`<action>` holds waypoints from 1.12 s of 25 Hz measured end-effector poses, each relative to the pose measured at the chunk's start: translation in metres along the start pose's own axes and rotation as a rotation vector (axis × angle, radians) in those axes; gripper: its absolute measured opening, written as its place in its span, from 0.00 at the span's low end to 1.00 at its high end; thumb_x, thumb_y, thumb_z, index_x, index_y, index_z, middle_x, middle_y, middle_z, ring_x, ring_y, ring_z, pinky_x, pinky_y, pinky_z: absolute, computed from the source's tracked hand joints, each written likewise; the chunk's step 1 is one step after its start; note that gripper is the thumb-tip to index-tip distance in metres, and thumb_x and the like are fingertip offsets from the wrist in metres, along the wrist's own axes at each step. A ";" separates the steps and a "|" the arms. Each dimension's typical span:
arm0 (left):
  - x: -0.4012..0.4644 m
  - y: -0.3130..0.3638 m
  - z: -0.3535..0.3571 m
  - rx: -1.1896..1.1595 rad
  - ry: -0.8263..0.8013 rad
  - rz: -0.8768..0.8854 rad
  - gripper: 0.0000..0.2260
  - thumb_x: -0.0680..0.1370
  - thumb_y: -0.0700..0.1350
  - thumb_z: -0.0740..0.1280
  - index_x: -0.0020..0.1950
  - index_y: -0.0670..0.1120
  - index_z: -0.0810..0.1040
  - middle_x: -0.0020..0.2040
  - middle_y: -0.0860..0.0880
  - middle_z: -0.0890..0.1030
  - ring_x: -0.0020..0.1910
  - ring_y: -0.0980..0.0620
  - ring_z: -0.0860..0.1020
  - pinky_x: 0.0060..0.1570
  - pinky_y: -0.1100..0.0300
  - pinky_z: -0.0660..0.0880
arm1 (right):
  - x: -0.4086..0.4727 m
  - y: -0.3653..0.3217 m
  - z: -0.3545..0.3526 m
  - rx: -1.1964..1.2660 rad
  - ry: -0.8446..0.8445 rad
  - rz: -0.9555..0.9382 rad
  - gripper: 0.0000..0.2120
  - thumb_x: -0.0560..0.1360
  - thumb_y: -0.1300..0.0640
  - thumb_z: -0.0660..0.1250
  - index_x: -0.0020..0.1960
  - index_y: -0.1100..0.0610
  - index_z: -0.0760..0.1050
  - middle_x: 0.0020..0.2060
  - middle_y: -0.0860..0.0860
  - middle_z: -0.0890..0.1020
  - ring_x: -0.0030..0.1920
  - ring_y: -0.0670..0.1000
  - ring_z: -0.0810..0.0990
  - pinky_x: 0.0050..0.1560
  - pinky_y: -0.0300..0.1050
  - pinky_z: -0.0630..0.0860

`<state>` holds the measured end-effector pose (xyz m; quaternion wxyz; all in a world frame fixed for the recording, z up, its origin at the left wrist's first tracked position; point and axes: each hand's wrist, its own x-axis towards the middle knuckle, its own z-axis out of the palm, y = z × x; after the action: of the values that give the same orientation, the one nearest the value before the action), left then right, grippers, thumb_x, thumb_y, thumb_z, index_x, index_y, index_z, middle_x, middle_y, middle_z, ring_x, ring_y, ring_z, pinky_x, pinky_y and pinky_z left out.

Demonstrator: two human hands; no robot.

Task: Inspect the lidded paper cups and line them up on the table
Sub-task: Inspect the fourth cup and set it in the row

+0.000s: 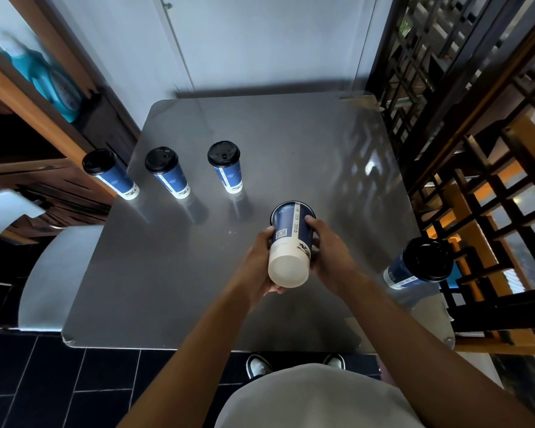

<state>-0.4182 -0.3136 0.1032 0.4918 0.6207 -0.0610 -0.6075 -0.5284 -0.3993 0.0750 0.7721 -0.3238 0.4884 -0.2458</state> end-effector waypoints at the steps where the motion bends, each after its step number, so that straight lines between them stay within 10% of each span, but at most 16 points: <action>1: 0.002 -0.004 -0.004 0.069 0.001 0.023 0.26 0.83 0.63 0.55 0.57 0.44 0.81 0.36 0.40 0.82 0.28 0.44 0.77 0.23 0.63 0.70 | 0.001 0.000 -0.002 -0.022 0.000 -0.028 0.13 0.79 0.49 0.67 0.59 0.55 0.78 0.51 0.55 0.84 0.45 0.56 0.83 0.47 0.51 0.78; 13: 0.010 -0.017 -0.021 0.299 0.172 0.252 0.12 0.86 0.43 0.59 0.68 0.48 0.75 0.51 0.44 0.84 0.43 0.50 0.83 0.40 0.54 0.81 | 0.001 0.014 -0.023 -0.309 -0.087 -0.056 0.31 0.75 0.46 0.74 0.71 0.59 0.71 0.58 0.57 0.84 0.49 0.55 0.88 0.46 0.47 0.84; 16: 0.014 -0.029 -0.033 0.339 0.098 0.240 0.15 0.84 0.39 0.62 0.70 0.49 0.75 0.55 0.45 0.83 0.49 0.50 0.84 0.43 0.57 0.81 | -0.008 0.020 -0.038 -0.387 -0.181 -0.050 0.18 0.77 0.57 0.72 0.65 0.58 0.76 0.55 0.53 0.86 0.51 0.49 0.88 0.47 0.38 0.82; 22: 0.015 -0.053 -0.046 0.490 0.021 0.336 0.30 0.75 0.33 0.74 0.72 0.55 0.73 0.57 0.55 0.81 0.52 0.59 0.81 0.44 0.67 0.79 | -0.003 0.042 -0.049 -0.649 -0.142 -0.139 0.34 0.68 0.62 0.79 0.72 0.55 0.73 0.63 0.50 0.83 0.61 0.48 0.83 0.60 0.42 0.81; 28: 0.036 -0.057 -0.061 0.515 0.093 0.444 0.23 0.71 0.36 0.74 0.64 0.50 0.79 0.52 0.52 0.85 0.54 0.55 0.83 0.56 0.47 0.82 | -0.005 0.057 -0.038 -0.696 -0.030 -0.175 0.31 0.67 0.66 0.80 0.63 0.44 0.74 0.54 0.41 0.82 0.49 0.42 0.86 0.55 0.44 0.82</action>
<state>-0.3894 -0.2765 0.0252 0.4416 0.7230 -0.3234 -0.4215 -0.5612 -0.3679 0.0239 0.5987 -0.6116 0.5020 -0.1250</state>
